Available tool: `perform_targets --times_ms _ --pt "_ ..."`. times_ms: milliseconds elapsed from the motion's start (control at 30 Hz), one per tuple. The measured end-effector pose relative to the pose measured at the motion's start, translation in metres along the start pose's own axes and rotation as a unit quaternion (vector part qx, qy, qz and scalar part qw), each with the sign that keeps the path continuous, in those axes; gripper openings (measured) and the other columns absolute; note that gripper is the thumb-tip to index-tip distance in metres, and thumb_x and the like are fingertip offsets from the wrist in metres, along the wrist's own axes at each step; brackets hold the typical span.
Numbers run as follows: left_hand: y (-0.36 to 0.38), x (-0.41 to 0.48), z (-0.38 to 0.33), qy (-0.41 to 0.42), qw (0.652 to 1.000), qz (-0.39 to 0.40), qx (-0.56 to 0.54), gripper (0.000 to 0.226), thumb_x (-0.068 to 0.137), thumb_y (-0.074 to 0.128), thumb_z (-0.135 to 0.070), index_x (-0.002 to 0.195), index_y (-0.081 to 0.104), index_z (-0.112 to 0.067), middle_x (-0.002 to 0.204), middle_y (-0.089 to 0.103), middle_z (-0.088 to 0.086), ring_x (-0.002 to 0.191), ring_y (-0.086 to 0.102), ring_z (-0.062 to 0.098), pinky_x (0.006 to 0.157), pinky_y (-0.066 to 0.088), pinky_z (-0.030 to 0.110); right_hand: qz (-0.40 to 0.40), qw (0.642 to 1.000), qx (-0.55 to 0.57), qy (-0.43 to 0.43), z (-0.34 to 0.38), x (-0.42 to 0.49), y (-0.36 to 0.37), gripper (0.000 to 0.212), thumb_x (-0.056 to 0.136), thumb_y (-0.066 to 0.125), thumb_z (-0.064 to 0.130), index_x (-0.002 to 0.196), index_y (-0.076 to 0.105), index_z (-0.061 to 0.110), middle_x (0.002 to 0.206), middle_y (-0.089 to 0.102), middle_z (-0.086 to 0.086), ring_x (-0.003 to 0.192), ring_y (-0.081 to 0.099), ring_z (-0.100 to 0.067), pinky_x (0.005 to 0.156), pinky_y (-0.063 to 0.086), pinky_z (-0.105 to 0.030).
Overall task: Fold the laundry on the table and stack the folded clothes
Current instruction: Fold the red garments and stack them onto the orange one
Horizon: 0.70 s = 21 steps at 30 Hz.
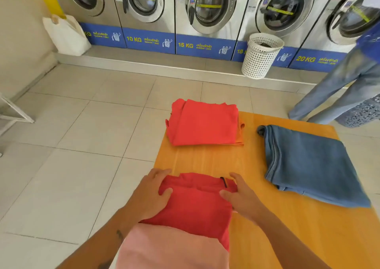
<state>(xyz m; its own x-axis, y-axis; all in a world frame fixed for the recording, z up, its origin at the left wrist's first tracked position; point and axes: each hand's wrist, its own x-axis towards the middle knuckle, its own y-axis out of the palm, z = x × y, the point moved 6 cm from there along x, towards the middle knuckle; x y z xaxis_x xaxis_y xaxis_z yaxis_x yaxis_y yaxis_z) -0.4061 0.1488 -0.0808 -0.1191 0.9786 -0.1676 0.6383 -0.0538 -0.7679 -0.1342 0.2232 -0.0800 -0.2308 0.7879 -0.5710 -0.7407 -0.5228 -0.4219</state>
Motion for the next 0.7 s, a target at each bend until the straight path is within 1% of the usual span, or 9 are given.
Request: perform_targets --times_ms 67,100,200,267,367,433,533,633,700 --pt "0.007 -0.011 -0.005 -0.007 1.0 0.015 -0.011 0.06 0.089 0.054 -0.033 0.144 0.034 -0.039 0.138 0.039 -0.011 0.119 0.047 0.011 0.104 0.04 0.03 -0.006 1.0 0.018 -0.021 0.0 -0.013 0.016 0.091 0.075 0.073 0.03 0.15 0.022 0.029 0.136 0.052 -0.001 0.116 0.058 -0.02 0.098 0.05 -0.041" --pt "0.01 -0.013 -0.01 -0.009 0.999 0.022 -0.038 0.06 0.09 0.055 -0.025 0.143 0.033 -0.041 0.135 0.041 -0.011 0.114 0.049 0.009 0.101 0.041 0.027 -0.014 0.999 0.026 -0.028 0.0 -0.016 0.022 0.094 0.074 0.074 0.027 0.151 0.021 0.03 0.136 0.05 0.0 0.115 0.057 -0.019 0.097 0.051 -0.042" --pt "0.016 -0.012 -0.02 -0.019 0.994 0.015 -0.108 0.065 0.091 0.054 -0.008 0.141 0.037 -0.044 0.127 0.047 -0.01 0.11 0.05 0.007 0.1 0.042 0.026 -0.021 0.998 0.06 -0.024 0.006 -0.027 0.032 0.092 0.075 0.07 0.009 0.148 0.022 0.037 0.124 0.054 0.002 0.096 0.064 -0.018 0.077 0.058 -0.038" --pt "0.013 -0.008 -0.028 -0.022 0.991 -0.009 -0.133 0.062 0.091 0.055 -0.005 0.139 0.041 -0.042 0.125 0.048 -0.01 0.113 0.047 0.006 0.104 0.037 0.025 -0.048 0.997 0.056 -0.032 0.012 -0.029 0.022 0.086 0.076 0.066 0.005 0.145 0.026 0.039 0.116 0.056 0.003 0.089 0.064 -0.018 0.071 0.058 -0.037" --pt "0.006 0.0 -0.047 -0.009 0.984 -0.075 -0.162 0.05 0.094 0.054 -0.01 0.136 0.047 -0.036 0.126 0.048 -0.013 0.115 0.044 0.002 0.103 0.03 0.02 -0.117 0.99 0.038 -0.07 0.026 -0.025 -0.012 0.079 0.078 0.065 0.007 0.143 0.03 0.035 0.123 0.054 0.0 0.099 0.061 -0.019 0.08 0.055 -0.039" --pt "0.004 0.007 -0.056 -0.016 0.981 -0.112 -0.158 0.045 0.097 0.049 -0.016 0.139 0.046 -0.03 0.13 0.048 -0.009 0.116 0.044 0.003 0.101 0.03 0.019 -0.157 0.984 0.015 -0.088 0.031 -0.022 -0.035 0.072 0.082 0.063 0.008 0.142 0.032 0.032 0.126 0.052 -0.004 0.104 0.059 -0.021 0.084 0.053 -0.04" --pt "0.014 0.013 -0.049 -0.07 0.985 -0.102 -0.116 0.047 0.098 0.042 -0.025 0.145 0.038 -0.028 0.141 0.038 0.002 0.127 0.042 0.019 0.107 0.036 0.034 -0.141 0.988 -0.064 -0.027 0.016 -0.016 -0.05 0.075 0.083 0.061 0.022 0.148 0.024 0.031 0.135 0.04 -0.011 0.106 0.054 -0.028 0.082 0.049 -0.039" --pt "0.023 0.005 -0.037 -0.109 0.99 -0.082 -0.035 0.053 0.095 0.043 -0.033 0.147 0.033 -0.033 0.148 0.029 0.009 0.134 0.035 0.031 0.108 0.037 0.048 -0.105 0.991 -0.086 0.0 -0.007 -0.012 -0.041 0.083 0.071 0.058 0.042 0.146 0.022 0.036 0.134 0.048 -0.016 0.112 0.057 -0.035 0.089 0.053 -0.046" --pt "0.026 -0.003 -0.037 -0.111 0.991 -0.078 -0.019 0.054 0.095 0.043 -0.035 0.147 0.032 -0.034 0.147 0.028 0.009 0.131 0.037 0.031 0.107 0.038 0.048 -0.104 0.992 -0.07 -0.016 -0.004 -0.019 -0.032 0.08 0.079 0.062 0.036 0.149 0.023 0.033 0.139 0.045 -0.013 0.12 0.052 -0.031 0.092 0.045 -0.037"
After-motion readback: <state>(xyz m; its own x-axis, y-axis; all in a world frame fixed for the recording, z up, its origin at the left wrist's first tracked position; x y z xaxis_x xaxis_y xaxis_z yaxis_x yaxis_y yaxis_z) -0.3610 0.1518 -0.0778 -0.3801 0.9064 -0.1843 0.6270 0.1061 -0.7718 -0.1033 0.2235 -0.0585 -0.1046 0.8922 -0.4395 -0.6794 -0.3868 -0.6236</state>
